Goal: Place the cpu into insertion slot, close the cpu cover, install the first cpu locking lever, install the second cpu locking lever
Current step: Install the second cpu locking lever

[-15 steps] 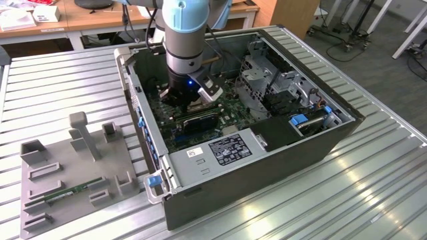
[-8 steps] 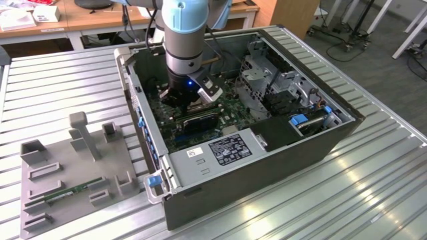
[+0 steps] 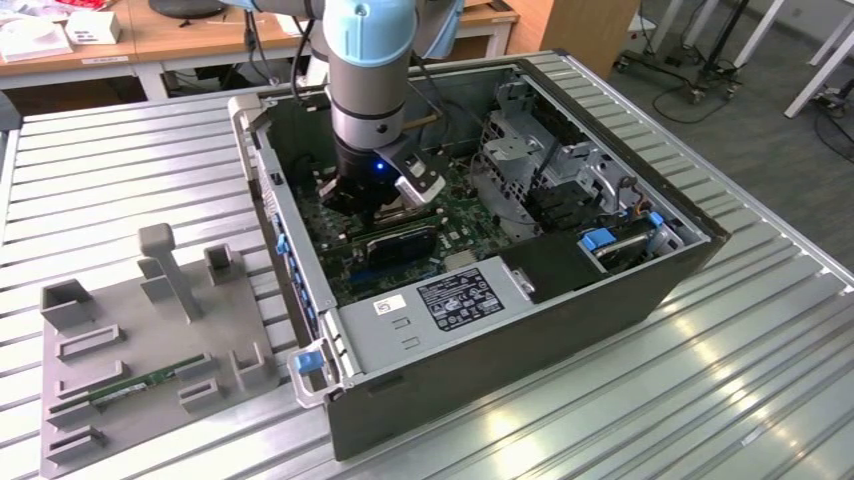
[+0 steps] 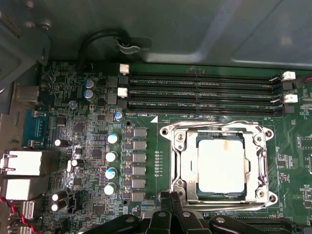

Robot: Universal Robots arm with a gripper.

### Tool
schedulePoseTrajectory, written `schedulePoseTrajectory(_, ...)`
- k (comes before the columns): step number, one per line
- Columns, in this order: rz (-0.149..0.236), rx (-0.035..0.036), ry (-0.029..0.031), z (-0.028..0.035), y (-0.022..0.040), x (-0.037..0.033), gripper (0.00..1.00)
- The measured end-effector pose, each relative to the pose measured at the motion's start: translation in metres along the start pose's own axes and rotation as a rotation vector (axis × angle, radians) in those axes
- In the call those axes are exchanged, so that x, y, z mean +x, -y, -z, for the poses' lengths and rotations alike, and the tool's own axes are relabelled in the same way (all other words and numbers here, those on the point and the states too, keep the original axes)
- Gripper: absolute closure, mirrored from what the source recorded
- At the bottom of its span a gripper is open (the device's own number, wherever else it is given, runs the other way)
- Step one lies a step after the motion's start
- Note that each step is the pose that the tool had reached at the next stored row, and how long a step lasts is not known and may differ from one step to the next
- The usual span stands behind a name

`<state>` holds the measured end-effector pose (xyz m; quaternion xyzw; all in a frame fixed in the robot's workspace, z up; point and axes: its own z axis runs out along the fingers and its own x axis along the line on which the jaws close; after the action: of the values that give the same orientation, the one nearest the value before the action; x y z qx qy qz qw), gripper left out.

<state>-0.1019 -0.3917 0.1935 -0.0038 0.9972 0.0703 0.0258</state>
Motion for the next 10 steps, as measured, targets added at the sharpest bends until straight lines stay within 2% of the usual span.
schedulePoseTrajectory(4,0.0,0.0003,0.0004,0.0008,-0.0006,-0.0001,0.89)
schedulePoseTrajectory(10,0.0,0.0031,0.0,0.0068,-0.0014,-0.0004,0.89)
